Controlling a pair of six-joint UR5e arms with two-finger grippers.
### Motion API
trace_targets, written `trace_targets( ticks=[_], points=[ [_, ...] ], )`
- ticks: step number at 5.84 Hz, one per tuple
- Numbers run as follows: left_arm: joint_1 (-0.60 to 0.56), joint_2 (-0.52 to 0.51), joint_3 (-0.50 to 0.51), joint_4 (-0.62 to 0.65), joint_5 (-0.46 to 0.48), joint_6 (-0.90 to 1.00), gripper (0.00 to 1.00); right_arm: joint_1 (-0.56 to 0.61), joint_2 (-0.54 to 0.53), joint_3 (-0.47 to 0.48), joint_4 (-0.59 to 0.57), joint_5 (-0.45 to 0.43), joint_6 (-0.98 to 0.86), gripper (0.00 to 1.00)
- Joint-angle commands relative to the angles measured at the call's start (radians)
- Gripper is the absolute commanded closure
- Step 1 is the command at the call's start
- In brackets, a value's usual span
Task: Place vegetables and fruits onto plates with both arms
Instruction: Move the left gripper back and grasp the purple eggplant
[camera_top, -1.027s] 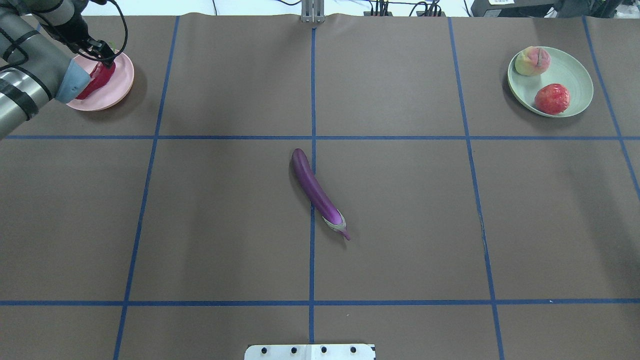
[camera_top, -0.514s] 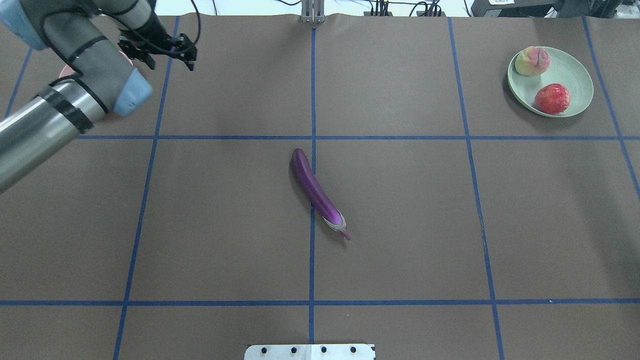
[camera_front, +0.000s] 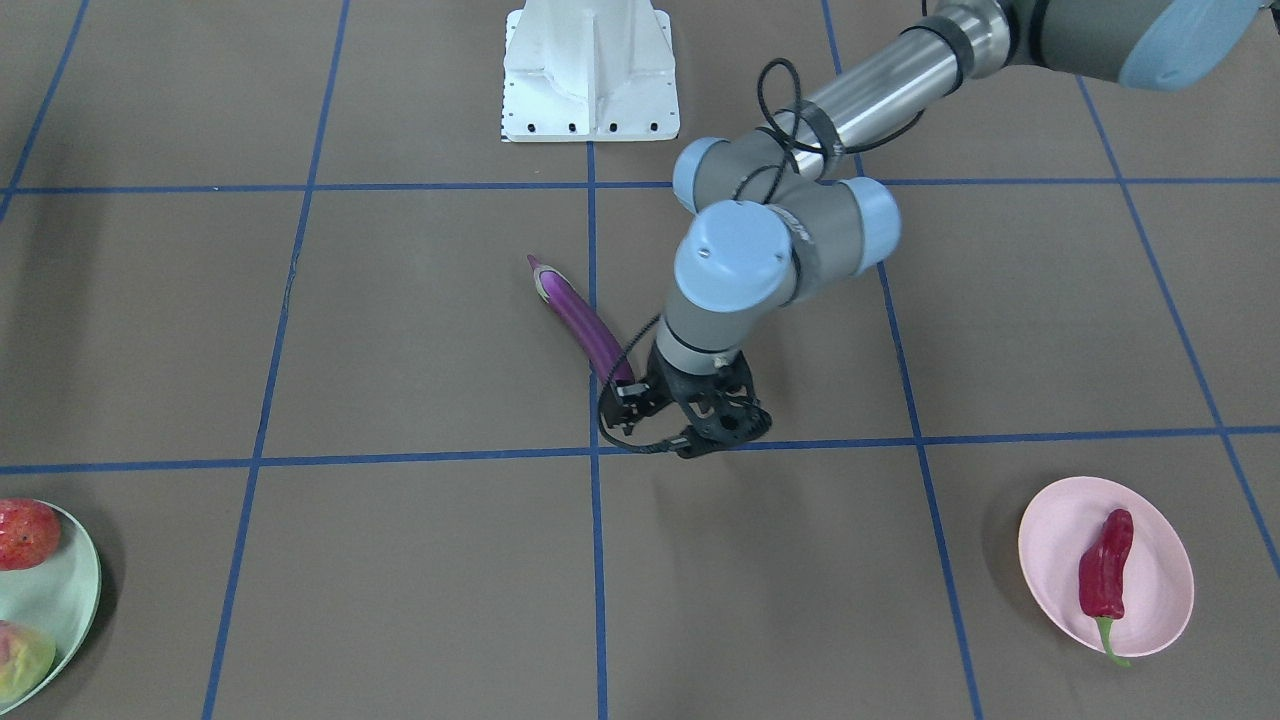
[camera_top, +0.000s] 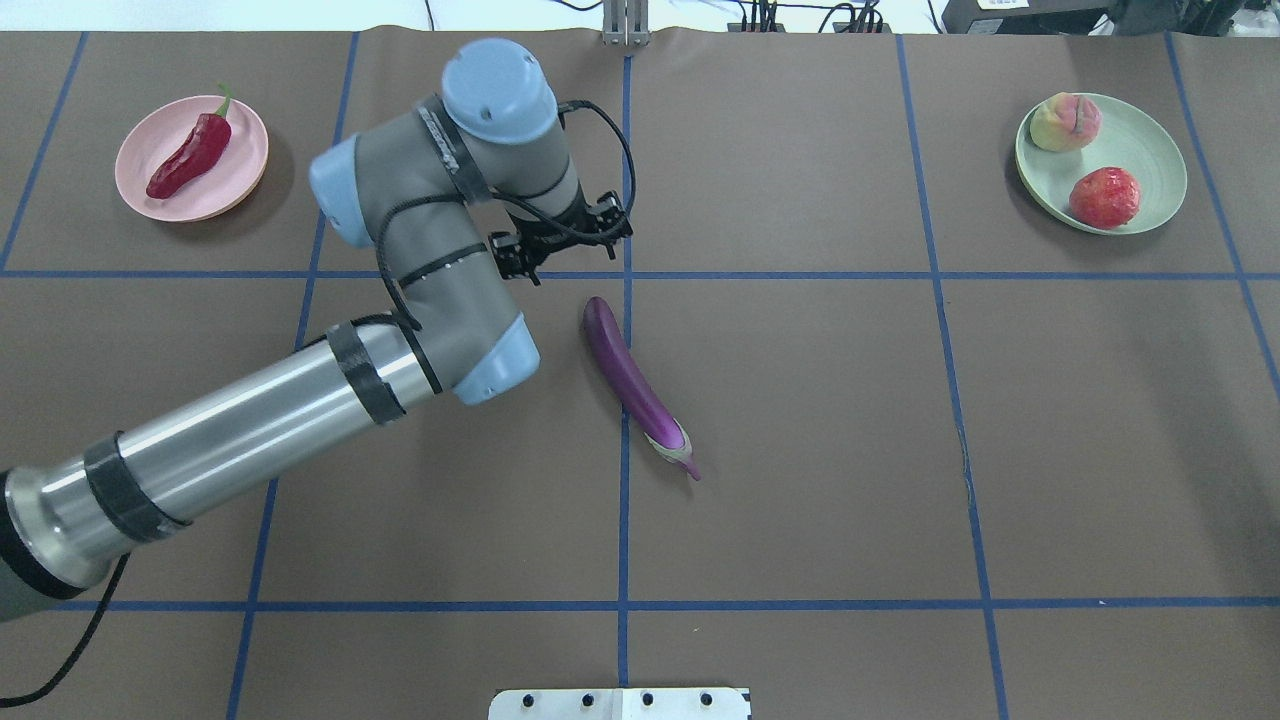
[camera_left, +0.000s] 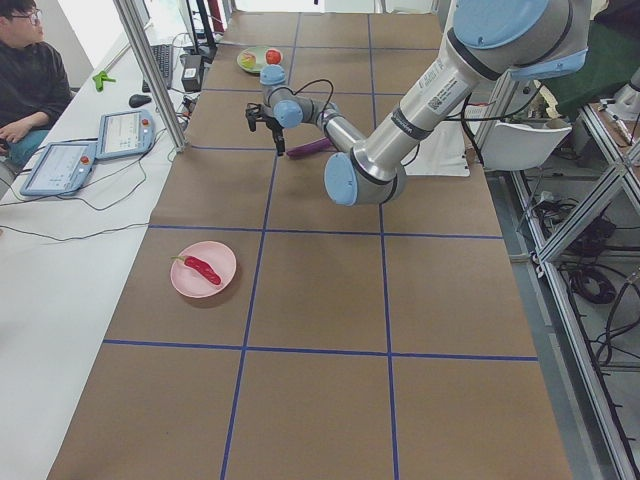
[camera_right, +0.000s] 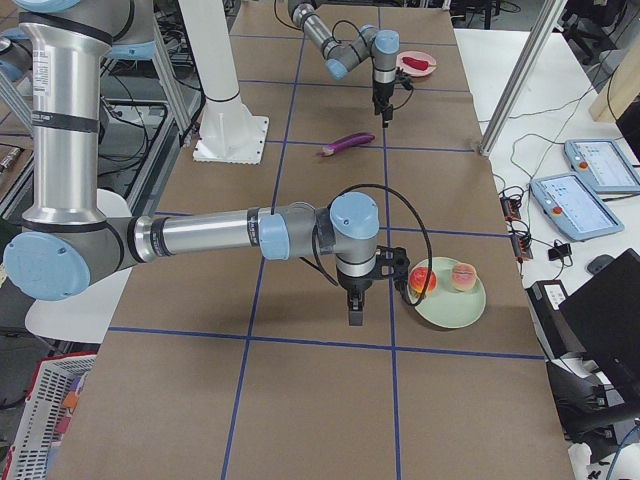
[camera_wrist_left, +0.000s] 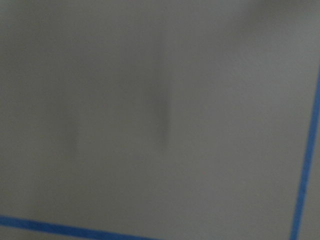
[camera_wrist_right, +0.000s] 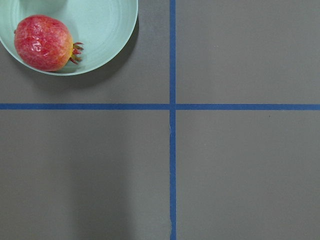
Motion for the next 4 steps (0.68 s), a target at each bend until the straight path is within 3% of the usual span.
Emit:
trace_targets(
  ticks=[1, 2, 3, 4],
  points=[
    [0.097, -0.007, -0.001, 0.059, 0.052, -0.105, 0.00, 0.000, -0.001, 0.000, 0.000, -0.002, 0.000, 0.01],
    [0.134, -0.011, -0.003, 0.108, 0.127, -0.103, 0.10, 0.000, 0.000, 0.000, -0.002, 0.000, 0.000, 0.01],
    [0.134, -0.018, -0.021, 0.118, 0.129, -0.091, 0.99, 0.000, 0.002, 0.000, -0.002, -0.002, 0.000, 0.01],
    [0.130, -0.027, -0.037, 0.165, 0.131, -0.029, 1.00, 0.000, 0.002, 0.000, -0.002, -0.002, 0.000, 0.01]
  ],
)
